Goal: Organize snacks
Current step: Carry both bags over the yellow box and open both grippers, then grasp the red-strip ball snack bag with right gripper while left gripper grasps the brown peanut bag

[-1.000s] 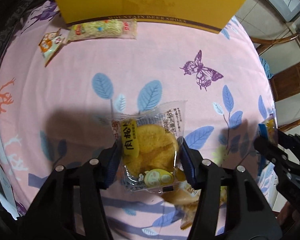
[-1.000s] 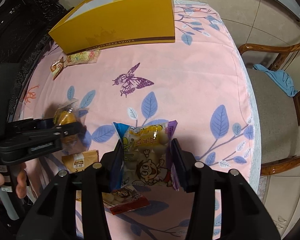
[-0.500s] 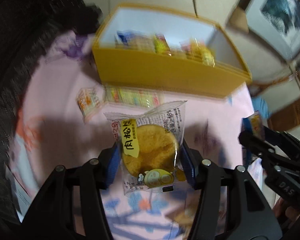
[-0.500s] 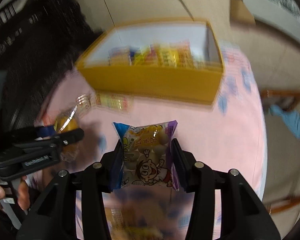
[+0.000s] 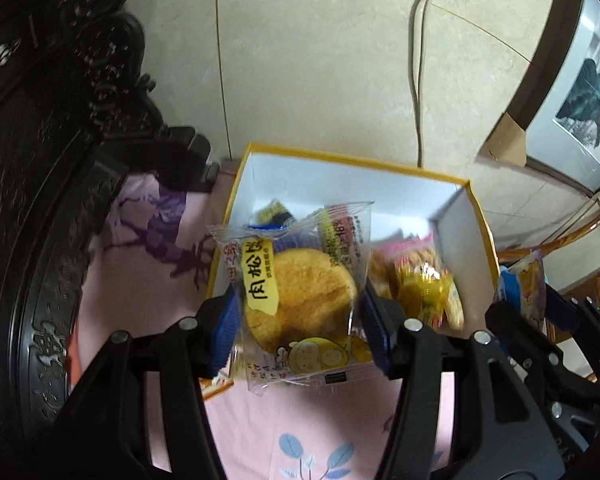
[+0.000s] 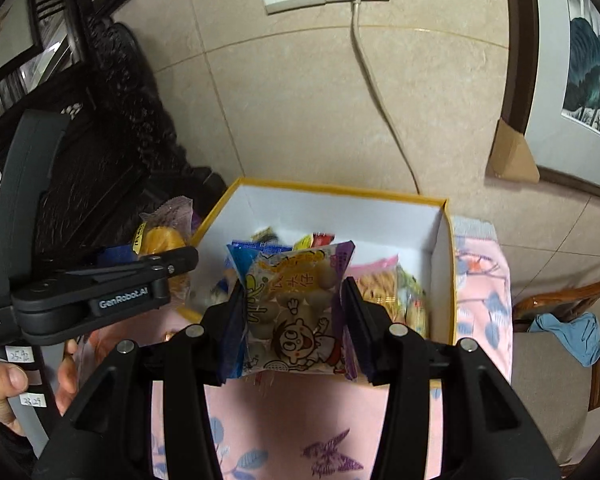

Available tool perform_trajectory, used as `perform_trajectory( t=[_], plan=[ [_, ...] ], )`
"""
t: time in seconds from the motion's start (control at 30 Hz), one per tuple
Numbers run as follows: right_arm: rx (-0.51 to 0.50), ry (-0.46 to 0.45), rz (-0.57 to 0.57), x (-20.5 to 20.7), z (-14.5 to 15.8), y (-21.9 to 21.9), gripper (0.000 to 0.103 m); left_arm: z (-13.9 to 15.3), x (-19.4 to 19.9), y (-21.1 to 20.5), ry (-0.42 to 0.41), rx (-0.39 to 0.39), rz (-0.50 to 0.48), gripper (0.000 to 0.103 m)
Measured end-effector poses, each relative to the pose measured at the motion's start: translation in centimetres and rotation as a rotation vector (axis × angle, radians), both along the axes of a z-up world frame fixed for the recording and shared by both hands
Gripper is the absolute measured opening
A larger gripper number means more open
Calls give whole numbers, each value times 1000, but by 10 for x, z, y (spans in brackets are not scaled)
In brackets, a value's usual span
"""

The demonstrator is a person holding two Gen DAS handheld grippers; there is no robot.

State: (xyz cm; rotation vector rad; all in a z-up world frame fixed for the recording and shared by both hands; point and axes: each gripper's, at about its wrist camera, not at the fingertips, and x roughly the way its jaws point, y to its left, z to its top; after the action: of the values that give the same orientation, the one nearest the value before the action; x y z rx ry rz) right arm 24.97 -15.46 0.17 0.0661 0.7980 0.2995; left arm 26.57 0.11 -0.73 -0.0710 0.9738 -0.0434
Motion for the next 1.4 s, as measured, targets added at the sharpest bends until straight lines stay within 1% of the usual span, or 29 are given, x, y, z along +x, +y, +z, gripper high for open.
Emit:
perform_trajectory(
  t=[0.07, 0.1, 0.13, 0.17, 0.2, 0.27, 0.33, 0.4, 0.47, 0.5, 0.6, 0.67, 0.73, 0.77, 0.8, 0.87, 0.97, 1.0, 1.07, 1.13, 1.2, 1.23, 1.27, 1.3, 1.4],
  plan=[
    [1, -18, -25, 12, 8, -2, 48, 5, 11, -2, -3, 7, 14, 57],
    [-4, -25, -37, 18, 10, -2, 51, 7, 17, -3, -9, 10, 25, 70],
    [-12, -24, -48, 25, 11, -2, 56, 11, 25, -3, -13, 17, 43, 84],
    [-24, -15, -56, 32, 12, -2, 73, 13, 31, -1, -11, 28, 61, 101],
    [-32, -10, -65, 37, 13, -4, 81, 16, 36, 1, -11, 32, 81, 101],
    [-26, -7, -79, 38, 14, -10, 82, 19, 38, 5, -7, 17, 81, 101],
    [-10, -5, -73, 32, 14, -15, 83, 21, 34, 10, -23, 27, 79, 101],
    [-5, 19, -57, 26, 10, -19, 84, 20, 26, 16, -32, 30, 85, 101],
    [9, 57, -9, 9, 2, -22, 84, 16, 11, 23, -19, -4, 91, 101],
    [8, 75, 15, -1, -5, -24, 84, 11, -4, 26, -18, -24, 92, 101],
    [4, 174, 120, -49, -43, -28, 85, -8, -44, 28, 3, -14, 69, 101],
    [-14, 295, 179, -90, -84, -32, 85, -37, -86, 27, 55, 1, 35, 101],
    [-40, 421, 195, -134, -126, -40, 85, -66, -125, 28, 116, 14, 25, 101],
    [-38, 467, 197, -151, -139, -44, 85, -80, -143, 29, 151, 17, 20, 101],
    [-32, 506, 197, -168, -150, -47, 85, -93, -160, 30, 185, 19, 16, 101],
    [-29, 550, 199, -204, -165, -51, 85, -121, -198, 33, 269, 32, 4, 101],
    [-38, 550, 219, -236, -174, -46, 85, -144, -235, 39, 344, 69, -7, 101],
    [-47, 551, 220, -240, -177, -43, 85, -150, -244, 41, 371, 71, -8, 101],
    [-62, 549, 216, -246, -186, -38, 85, -153, -251, 43, 399, 59, 0, 101],
    [-77, 542, 220, -245, -190, -33, 85, -152, -258, 43, 401, 51, -6, 101],
    [-128, 522, 208, -246, -195, -28, 84, -146, -261, 38, 379, 67, -25, 101],
    [-137, 516, 202, -247, -197, -28, 80, -142, -264, 35, 364, 76, -40, 101],
    [-137, 518, 198, -246, -199, -28, 69, -139, -266, 33, 355, 81, -51, 101],
    [-133, 522, 192, -246, -201, -29, 60, -137, -267, 31, 350, 84, -58, 101],
    [-129, 533, 184, -246, -213, -30, 58, -137, -276, 28, 355, 78, -78, 101]
  ],
)
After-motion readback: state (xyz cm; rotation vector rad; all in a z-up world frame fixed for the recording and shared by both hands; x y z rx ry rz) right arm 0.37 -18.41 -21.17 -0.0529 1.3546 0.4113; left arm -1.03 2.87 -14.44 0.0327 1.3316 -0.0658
